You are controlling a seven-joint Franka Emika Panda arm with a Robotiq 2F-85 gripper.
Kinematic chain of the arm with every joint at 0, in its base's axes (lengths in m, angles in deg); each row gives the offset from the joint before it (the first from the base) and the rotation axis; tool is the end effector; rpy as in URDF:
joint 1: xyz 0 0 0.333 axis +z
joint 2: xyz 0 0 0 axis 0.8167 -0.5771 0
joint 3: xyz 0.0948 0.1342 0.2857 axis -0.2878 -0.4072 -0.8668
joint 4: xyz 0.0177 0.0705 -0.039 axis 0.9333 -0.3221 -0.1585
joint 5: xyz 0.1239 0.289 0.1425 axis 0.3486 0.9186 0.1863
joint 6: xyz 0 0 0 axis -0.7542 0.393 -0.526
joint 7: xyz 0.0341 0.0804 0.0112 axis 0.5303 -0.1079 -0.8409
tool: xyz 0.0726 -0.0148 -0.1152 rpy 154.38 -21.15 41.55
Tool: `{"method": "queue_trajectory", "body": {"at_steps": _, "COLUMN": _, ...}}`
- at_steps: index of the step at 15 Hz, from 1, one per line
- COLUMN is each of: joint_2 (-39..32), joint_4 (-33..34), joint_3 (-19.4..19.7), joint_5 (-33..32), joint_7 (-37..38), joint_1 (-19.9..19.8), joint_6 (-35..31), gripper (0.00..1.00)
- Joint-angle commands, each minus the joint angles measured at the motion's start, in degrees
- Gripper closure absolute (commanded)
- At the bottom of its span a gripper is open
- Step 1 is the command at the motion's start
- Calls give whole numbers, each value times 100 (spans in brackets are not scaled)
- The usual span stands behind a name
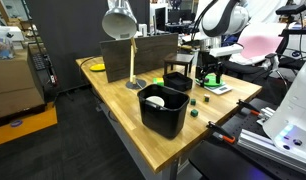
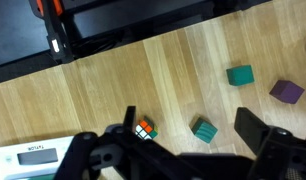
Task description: Move the Rubik's cube to the left side of the table
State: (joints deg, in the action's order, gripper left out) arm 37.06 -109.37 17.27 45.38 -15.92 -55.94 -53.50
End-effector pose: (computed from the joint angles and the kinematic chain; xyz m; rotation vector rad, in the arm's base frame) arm 0.3219 0.0017 0.2566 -3.0838 0.4164 0.3662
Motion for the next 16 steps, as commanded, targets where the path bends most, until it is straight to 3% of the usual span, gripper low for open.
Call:
{"method": "queue_trajectory", "body": {"at_steps": 1, "joint_2": -1, "joint_4": 6, "joint_3": 21, "joint_5": -5, "joint_7": 2, "joint_1": 18, "joint_6": 7, "gripper": 0}}
{"method": "queue_trajectory", "body": {"at_steps": 9, "joint_2": -622, "joint_4": 48, "joint_3": 59, "joint_5": -332, "joint_7": 472, "joint_1": -46, "joint_6": -268, "gripper": 0}}
{"method": "queue_trajectory", "body": {"at_steps": 16, "joint_2": -1240, "joint_4": 196, "joint_3": 367, "joint_5": -617, "joint_7": 734, "joint_1": -42, "joint_6": -392, "gripper": 0}}
